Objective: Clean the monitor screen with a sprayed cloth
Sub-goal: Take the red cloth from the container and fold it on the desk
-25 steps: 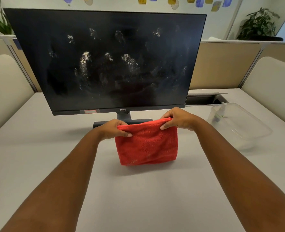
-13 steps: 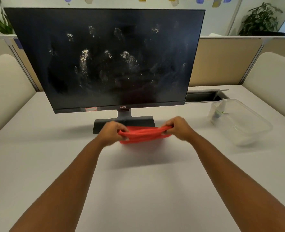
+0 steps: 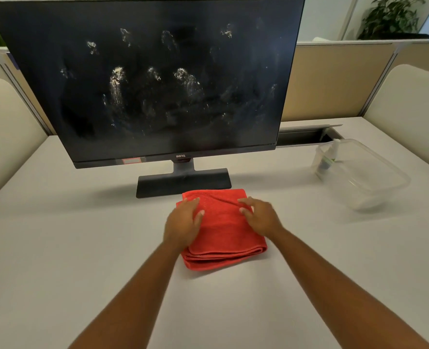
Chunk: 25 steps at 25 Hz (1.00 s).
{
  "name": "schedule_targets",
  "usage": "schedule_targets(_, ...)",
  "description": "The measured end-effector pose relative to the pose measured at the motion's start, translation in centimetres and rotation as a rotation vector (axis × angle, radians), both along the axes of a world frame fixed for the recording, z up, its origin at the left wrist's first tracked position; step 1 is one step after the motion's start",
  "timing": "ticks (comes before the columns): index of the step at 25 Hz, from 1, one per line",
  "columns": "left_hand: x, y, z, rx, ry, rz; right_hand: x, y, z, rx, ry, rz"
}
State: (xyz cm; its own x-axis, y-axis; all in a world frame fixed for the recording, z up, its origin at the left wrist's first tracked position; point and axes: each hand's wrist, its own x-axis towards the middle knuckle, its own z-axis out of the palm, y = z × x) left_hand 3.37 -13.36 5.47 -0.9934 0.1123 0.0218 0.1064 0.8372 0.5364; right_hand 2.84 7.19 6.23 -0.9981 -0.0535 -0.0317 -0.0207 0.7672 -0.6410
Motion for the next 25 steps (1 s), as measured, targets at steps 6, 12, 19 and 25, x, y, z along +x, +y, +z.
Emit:
schedule_targets(6, 1.8, 1.7, -5.2, -0.292, -0.049, -0.044, 1.5, -1.4, -5.4, 0.431, -0.027, 0.172)
schedule_targets(12, 1.4, 1.6, -5.2, -0.330, -0.022, -0.077, 1.0, -1.2, -5.4, 0.447, -0.029, 0.186)
schedule_targets(19, -0.3, 2.4, -3.1, -0.313, 0.031, -0.042, -0.1, 2.1, -2.5, 0.028, 0.164, 0.051)
schedule_targets(25, -2.4, 5.3, -3.1, -0.297, 0.036, -0.013, -3.3, 9.4, 0.9, 0.002, 0.403, -0.198)
